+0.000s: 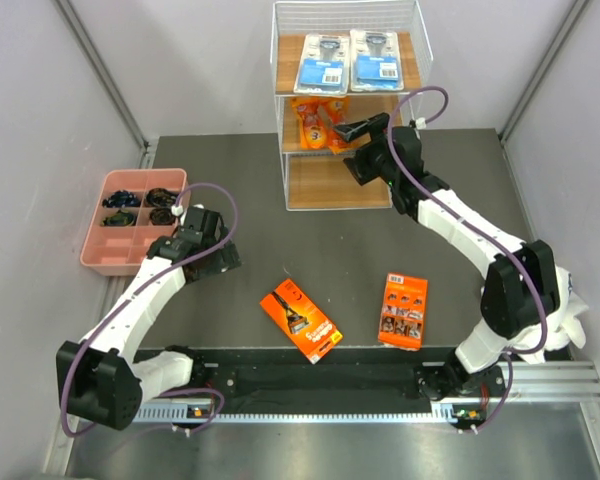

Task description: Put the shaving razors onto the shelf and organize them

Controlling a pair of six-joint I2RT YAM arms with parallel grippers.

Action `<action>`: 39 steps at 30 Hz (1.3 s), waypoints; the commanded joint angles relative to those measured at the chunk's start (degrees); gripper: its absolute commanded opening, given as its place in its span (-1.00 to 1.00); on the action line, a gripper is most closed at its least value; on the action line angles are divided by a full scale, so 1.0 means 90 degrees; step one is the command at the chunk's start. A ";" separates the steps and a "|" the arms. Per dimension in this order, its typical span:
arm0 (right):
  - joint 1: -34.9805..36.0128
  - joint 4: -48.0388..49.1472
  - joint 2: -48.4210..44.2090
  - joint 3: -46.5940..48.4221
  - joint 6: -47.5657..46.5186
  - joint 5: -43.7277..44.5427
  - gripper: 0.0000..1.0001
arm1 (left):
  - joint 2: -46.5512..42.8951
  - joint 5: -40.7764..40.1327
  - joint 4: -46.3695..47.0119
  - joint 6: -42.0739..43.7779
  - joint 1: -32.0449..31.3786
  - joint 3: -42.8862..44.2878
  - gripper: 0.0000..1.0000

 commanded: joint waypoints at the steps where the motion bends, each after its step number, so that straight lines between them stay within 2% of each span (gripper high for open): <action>1: 0.0014 -0.0216 -0.0441 -0.0090 -0.0309 -0.0075 0.98 | -0.0151 0.0052 0.0172 0.0016 0.0002 -0.0028 0.96; 15: 0.0073 -0.0157 -0.0949 -0.0569 -0.0670 -0.0271 0.97 | -0.0180 0.0228 0.0172 -0.0042 0.0002 0.0021 0.96; 21: 0.0199 -0.0460 -0.1495 -0.0929 -0.1187 -0.0261 0.97 | -0.0220 0.0413 0.0192 -0.0130 0.0002 0.0040 0.96; 28: 0.0609 -0.1328 -0.2072 -0.1418 -0.1928 -0.0105 0.97 | -0.0190 0.0570 0.0075 -0.0296 0.0002 -0.0018 0.96; 39: 0.1234 -0.1788 -0.2678 -0.2678 -0.2291 -0.0065 0.98 | -0.0434 0.1184 0.0182 -0.0628 0.0002 -0.0506 0.96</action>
